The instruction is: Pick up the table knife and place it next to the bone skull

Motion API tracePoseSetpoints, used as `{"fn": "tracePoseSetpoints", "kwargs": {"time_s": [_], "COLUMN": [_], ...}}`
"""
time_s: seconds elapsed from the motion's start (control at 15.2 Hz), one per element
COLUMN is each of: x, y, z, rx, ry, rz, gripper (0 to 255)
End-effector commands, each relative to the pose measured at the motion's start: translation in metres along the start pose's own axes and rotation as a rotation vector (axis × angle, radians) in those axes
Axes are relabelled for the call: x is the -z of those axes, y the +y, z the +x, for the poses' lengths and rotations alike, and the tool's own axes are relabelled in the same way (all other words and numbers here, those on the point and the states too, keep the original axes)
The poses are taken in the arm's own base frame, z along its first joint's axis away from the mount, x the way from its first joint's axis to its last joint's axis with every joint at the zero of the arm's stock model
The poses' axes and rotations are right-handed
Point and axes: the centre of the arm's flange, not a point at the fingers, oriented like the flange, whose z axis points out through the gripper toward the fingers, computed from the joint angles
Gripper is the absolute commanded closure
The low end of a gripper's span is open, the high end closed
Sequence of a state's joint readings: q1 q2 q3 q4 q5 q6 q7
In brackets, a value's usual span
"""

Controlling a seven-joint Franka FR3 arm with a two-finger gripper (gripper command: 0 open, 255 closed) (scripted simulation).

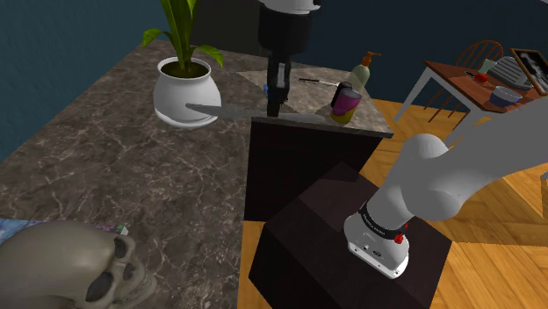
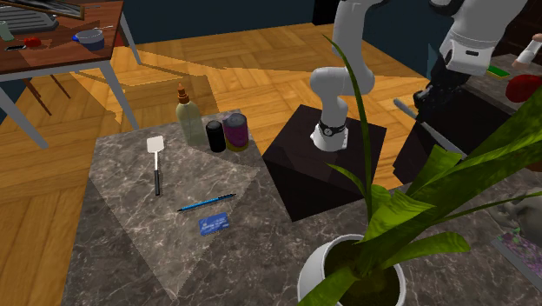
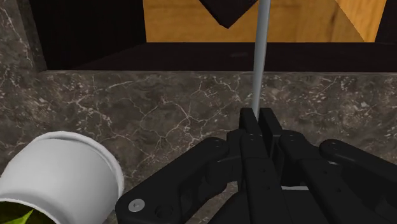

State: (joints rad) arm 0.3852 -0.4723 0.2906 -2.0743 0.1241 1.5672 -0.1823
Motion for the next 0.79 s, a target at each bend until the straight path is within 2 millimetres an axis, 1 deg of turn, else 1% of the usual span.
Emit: {"fn": "tracePoseSetpoints", "kwargs": {"time_s": [0.0, 0.73], "x": [0.0, 0.002], "y": [-0.027, -0.164], "z": [0.01, 0.059], "rx": [-0.001, -0.001], "ry": [0.0, 0.0], "rz": [0.0, 0.0], "gripper": [255, 255]}}
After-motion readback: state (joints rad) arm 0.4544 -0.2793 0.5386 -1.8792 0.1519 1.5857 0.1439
